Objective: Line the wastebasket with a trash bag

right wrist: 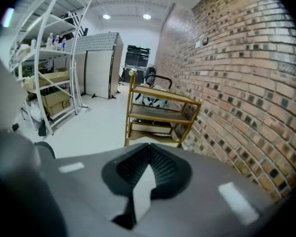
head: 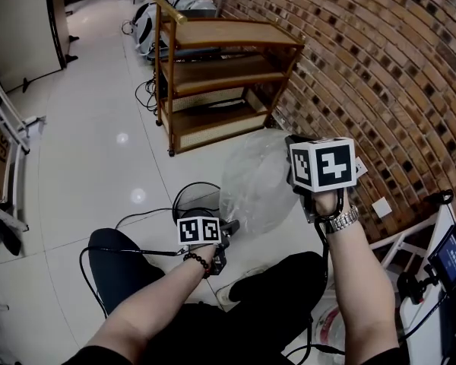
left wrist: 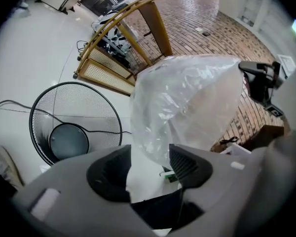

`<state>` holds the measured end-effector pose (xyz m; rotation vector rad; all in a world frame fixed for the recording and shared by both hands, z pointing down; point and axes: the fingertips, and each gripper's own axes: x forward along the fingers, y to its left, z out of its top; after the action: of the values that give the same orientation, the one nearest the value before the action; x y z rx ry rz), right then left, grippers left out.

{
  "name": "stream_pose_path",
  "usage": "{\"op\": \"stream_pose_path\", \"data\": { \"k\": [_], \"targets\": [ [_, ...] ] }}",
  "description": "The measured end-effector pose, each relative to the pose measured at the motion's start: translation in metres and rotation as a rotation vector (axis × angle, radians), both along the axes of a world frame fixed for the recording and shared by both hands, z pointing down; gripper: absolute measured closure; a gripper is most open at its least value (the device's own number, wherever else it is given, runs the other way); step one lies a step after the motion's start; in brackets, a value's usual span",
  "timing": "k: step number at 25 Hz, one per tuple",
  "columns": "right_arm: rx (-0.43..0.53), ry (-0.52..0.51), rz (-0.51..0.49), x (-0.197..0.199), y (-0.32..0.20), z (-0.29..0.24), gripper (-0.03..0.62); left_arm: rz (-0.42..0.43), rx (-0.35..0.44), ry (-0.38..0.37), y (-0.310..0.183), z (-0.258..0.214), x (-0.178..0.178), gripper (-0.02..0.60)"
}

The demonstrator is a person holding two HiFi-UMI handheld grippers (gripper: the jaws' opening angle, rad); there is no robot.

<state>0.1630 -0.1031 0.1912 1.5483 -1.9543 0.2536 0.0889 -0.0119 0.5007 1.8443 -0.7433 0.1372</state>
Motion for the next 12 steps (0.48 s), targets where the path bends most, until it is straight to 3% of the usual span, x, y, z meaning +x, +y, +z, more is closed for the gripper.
{"op": "stream_pose_path", "data": {
  "k": [4, 9, 12],
  "targets": [
    [-0.002, -0.028, -0.010, -0.007, 0.000, -0.002, 0.591, -0.054, -0.013, 0.017, -0.007, -0.001, -0.019, 0.373],
    [-0.030, -0.065, 0.000, -0.005, -0.003, 0.016, 0.591, -0.093, 0.030, -0.027, -0.015, -0.016, -0.053, 0.568],
    [-0.063, -0.092, 0.005, -0.006, -0.002, 0.035, 0.591, -0.105, 0.053, -0.055, -0.021, -0.027, -0.077, 0.580]
  ]
}}
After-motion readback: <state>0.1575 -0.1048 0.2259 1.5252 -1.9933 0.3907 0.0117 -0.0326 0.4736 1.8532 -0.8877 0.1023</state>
